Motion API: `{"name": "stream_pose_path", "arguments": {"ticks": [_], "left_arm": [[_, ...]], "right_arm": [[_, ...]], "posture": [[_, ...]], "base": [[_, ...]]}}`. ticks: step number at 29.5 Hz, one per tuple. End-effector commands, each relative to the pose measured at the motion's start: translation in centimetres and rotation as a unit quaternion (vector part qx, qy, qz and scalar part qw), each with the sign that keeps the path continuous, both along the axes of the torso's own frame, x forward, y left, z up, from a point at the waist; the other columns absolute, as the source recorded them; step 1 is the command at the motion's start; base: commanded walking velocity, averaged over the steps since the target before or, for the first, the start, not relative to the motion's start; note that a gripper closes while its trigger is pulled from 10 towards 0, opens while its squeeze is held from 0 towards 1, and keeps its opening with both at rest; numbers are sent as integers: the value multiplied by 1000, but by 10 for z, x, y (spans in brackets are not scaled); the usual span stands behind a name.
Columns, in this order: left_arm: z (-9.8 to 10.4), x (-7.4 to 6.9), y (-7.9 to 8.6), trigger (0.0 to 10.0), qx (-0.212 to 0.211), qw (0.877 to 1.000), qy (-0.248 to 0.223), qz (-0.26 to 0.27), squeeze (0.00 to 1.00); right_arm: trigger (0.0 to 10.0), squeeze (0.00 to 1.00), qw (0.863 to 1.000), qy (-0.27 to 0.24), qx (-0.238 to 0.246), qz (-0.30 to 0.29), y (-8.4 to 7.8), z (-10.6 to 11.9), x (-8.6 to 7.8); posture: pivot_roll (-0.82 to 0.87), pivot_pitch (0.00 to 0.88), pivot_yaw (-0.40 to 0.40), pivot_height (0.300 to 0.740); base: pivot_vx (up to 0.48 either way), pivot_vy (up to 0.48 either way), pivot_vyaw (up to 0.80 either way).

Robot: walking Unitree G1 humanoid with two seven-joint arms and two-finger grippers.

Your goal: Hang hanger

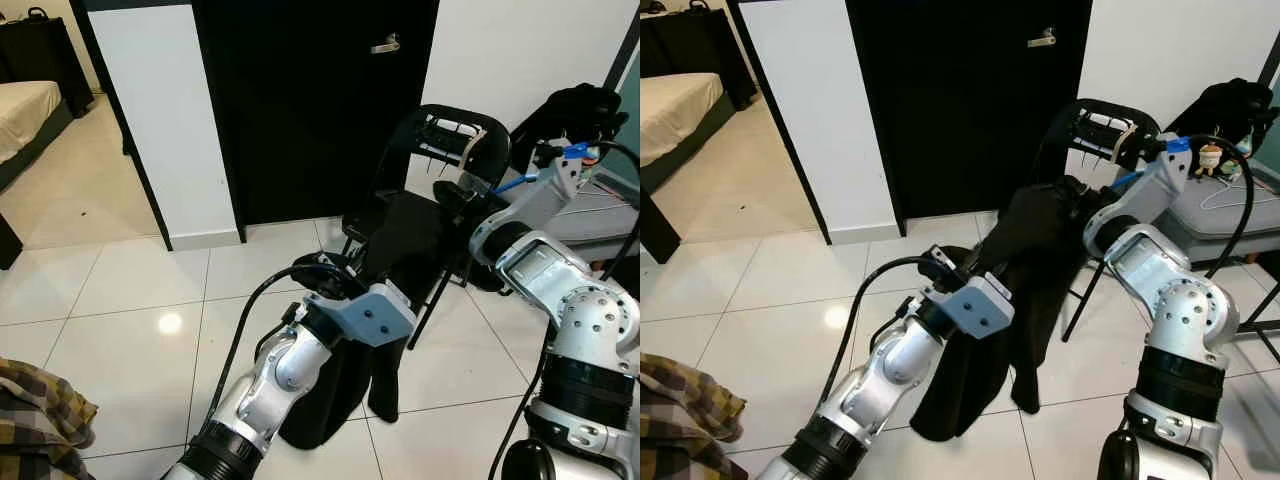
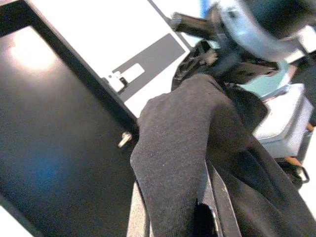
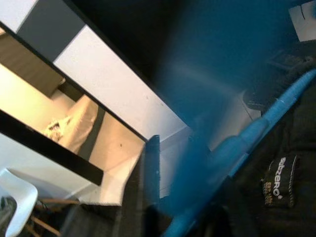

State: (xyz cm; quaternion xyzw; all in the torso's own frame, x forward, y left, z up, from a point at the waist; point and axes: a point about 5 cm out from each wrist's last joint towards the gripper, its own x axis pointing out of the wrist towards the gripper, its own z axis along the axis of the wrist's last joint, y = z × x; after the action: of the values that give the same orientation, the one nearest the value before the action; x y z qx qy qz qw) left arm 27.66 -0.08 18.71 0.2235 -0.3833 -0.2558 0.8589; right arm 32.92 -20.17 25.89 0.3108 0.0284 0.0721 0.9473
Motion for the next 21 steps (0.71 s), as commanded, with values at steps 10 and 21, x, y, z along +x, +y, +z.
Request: {"name": "stream_pose_path", "arguments": {"ticks": [10,21], "left_arm": [[17,-6,-8,10000,-26,998,-47,-15,0],[-1,10,-2,10000,-247,923,260,-138,1000]], "right_arm": [[0,0,999,-5,12,-32,-4,5,3],[0,0,999,-25,-13,-24,-3,11,3]], "posture": [[-160,0,-15,740],[-160,0,-13,740]], "base": [[0,0,0],[0,0,0]]}}
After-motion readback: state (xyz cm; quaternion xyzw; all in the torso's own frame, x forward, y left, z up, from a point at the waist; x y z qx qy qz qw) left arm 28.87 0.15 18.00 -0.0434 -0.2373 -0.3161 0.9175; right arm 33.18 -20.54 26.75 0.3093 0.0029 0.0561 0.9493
